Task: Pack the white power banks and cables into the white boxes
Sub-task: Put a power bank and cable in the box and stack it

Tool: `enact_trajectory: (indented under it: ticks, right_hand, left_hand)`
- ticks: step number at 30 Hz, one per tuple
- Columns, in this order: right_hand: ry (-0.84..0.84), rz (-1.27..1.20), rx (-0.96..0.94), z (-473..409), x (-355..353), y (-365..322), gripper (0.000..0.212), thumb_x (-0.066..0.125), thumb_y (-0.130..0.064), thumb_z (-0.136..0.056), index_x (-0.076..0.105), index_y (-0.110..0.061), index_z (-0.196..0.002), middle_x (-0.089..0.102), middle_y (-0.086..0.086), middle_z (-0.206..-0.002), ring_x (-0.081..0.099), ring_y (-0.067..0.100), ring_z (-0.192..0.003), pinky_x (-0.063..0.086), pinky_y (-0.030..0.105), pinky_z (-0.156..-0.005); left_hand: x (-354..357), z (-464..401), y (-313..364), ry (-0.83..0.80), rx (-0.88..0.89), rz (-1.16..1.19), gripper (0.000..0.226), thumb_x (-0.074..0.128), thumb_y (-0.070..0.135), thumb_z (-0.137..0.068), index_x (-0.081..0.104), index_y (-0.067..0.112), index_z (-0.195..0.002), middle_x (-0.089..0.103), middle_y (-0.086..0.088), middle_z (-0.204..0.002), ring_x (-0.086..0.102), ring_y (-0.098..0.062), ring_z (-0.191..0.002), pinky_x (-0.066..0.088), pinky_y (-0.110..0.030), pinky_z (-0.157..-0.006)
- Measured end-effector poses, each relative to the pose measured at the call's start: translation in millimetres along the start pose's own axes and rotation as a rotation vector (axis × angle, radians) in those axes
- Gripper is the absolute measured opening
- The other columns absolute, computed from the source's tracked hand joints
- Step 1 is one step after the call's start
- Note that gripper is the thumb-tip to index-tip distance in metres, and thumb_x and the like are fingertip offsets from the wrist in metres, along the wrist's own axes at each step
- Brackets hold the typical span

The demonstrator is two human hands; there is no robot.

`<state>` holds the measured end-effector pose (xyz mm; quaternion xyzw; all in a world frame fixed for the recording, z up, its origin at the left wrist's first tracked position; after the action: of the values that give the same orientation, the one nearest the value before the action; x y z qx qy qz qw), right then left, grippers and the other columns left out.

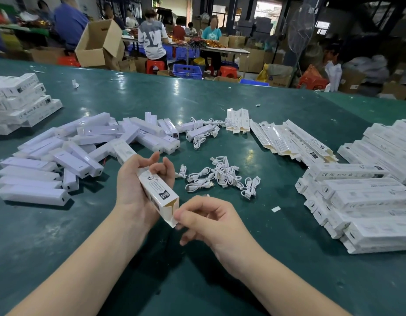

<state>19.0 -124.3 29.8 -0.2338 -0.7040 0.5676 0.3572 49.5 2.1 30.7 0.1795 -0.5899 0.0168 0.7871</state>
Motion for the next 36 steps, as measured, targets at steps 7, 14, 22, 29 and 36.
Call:
enact_trajectory:
  ticks: [7, 14, 22, 29, 36]
  right_hand:
    - [0.076, -0.052, -0.015, -2.1, -3.7, 1.8, 0.014, 0.072, -0.009, -0.079, 0.074, -0.018, -0.068, 0.068, 0.000, -0.072, 0.063, 0.011, -0.069, 0.056, 0.024, -0.065]
    - [0.164, -0.117, -0.008, -4.9, -9.2, 7.0, 0.021, 0.076, -0.004, -0.081, 0.059, -0.012, -0.072, 0.062, 0.005, -0.072, 0.063, 0.016, -0.060, 0.058, 0.030, -0.060]
    - [0.139, -0.036, -0.047, -4.1, -5.5, 4.4, 0.017, 0.073, -0.001, -0.084, 0.060, -0.009, -0.076, 0.062, -0.001, -0.071, 0.060, 0.015, -0.059, 0.057, 0.028, -0.059]
    - [0.131, 0.038, -0.102, -2.9, -4.7, 4.8, 0.019, 0.074, -0.007, -0.083, 0.058, -0.015, -0.076, 0.059, -0.002, -0.067, 0.057, 0.016, -0.056, 0.054, 0.028, -0.051]
    - [-0.038, 0.102, 0.005, -4.7, 1.8, 10.4, 0.030, 0.077, -0.008, -0.077, 0.048, -0.010, -0.083, 0.056, 0.002, -0.067, 0.055, 0.014, -0.048, 0.049, 0.025, -0.041]
  left_hand:
    - [-2.5, -1.9, -3.4, 0.019, 0.023, -0.044, 0.011, 0.044, 0.004, -0.082, 0.051, 0.005, -0.090, 0.041, 0.000, -0.062, 0.041, -0.006, -0.041, 0.054, -0.023, -0.057]
    - [-2.5, -1.7, -5.0, 0.019, 0.040, -0.068, 0.007, 0.043, 0.005, -0.083, 0.048, 0.006, -0.089, 0.039, -0.001, -0.061, 0.041, -0.006, -0.040, 0.054, -0.023, -0.057]
    - [-3.8, -0.5, -4.1, 0.019, 0.022, -0.060, 0.009, 0.044, 0.004, -0.083, 0.049, 0.006, -0.090, 0.039, -0.001, -0.061, 0.040, -0.006, -0.041, 0.055, -0.023, -0.058]
    - [-3.8, 0.0, -8.9, 0.004, -0.022, -0.064, 0.010, 0.045, 0.004, -0.082, 0.050, 0.005, -0.090, 0.039, -0.001, -0.063, 0.041, -0.007, -0.041, 0.054, -0.023, -0.057]
    - [0.1, 10.2, -25.6, -0.076, -0.258, -0.193, 0.022, 0.051, 0.006, -0.073, 0.054, 0.006, -0.095, 0.040, 0.002, -0.052, 0.052, -0.009, -0.044, 0.053, -0.020, -0.052]
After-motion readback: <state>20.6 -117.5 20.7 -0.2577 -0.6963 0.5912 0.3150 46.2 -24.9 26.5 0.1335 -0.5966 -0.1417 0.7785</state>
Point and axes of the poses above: each hand's wrist, its own z-axis away from the middle knuckle, its own x-axis out of the palm, y = z × x, the point moved 6 cm from there along -z, towards the middle knuckle
